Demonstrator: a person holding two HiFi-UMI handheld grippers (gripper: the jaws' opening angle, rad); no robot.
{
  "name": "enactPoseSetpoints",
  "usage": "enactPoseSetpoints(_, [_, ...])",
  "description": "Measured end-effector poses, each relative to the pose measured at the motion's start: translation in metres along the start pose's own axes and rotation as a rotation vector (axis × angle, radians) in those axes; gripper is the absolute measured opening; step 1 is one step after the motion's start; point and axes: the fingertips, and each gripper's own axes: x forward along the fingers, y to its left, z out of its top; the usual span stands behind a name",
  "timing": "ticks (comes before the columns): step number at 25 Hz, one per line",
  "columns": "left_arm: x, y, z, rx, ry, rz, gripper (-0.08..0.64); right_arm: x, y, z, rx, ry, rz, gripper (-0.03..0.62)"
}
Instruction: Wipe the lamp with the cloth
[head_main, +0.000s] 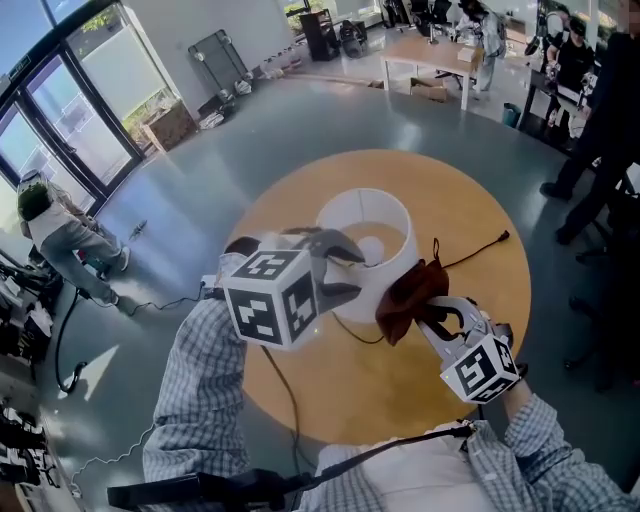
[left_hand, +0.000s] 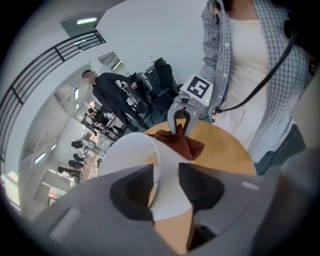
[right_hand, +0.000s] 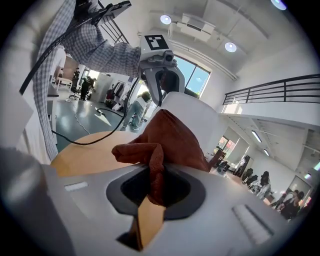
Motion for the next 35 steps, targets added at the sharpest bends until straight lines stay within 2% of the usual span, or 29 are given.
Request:
enactPoseSetpoints(4, [-0.004,0.001,-0.006,0.030,-0.019,0.031,0.139,0.002,-0.004,0.006,0.007,-0.015,0.004,0.054])
enactPoseSetpoints(7, [-0.008,0.002,-0.013,0.019,-0.039,0.053,0.128,0.001,-0.008,0.014,0.071,-0.059,0.004,0.054])
enactPoseSetpoints(10, [-0.011,0.007,-0.021,-0.018,-0.070,0.081,0.117,-0.003,-0.028,0.021,0.236,-0.143,-0.018,0.054])
enactPoseSetpoints(14, [-0.014,0.016,-0.030,-0.068,-0.102,0.111,0.117,-0.015,-0.073,0.019,0.447,-0.229,-0.101,0.054])
enactPoseSetpoints(17, [-0.018,0.026,-0.035,-0.093,-0.109,0.130,0.118,-0.023,-0.100,0.004,0.595,-0.229,-0.166,0.054])
enactPoseSetpoints(20, [-0.021,0.034,-0.041,-0.117,-0.119,0.152,0.121,-0.023,-0.111,-0.019,0.672,-0.186,-0.199,0.054])
enactPoseSetpoints(23, [-0.020,0.045,-0.049,-0.153,-0.137,0.184,0.126,-0.013,-0.105,-0.042,0.741,-0.143,-0.170,0.054])
enactPoseSetpoints(27, [-0.020,0.062,-0.060,-0.210,-0.159,0.222,0.132,0.016,-0.082,-0.061,0.860,-0.134,-0.078,0.054])
enactPoseSetpoints(29, [-0.021,0.066,-0.065,-0.230,-0.167,0.235,0.135,0.037,-0.066,-0.063,0.876,-0.134,-0.030,0.054])
enactPoseSetpoints(31, [-0.021,0.072,-0.069,-0.245,-0.178,0.245,0.137,0.062,-0.052,-0.058,0.838,-0.132,0.016,0.054])
enactPoseSetpoints(35, [-0.022,0.084,-0.072,-0.268,-0.197,0.260,0.138,0.116,-0.032,-0.035,0.647,-0.119,0.095,0.054])
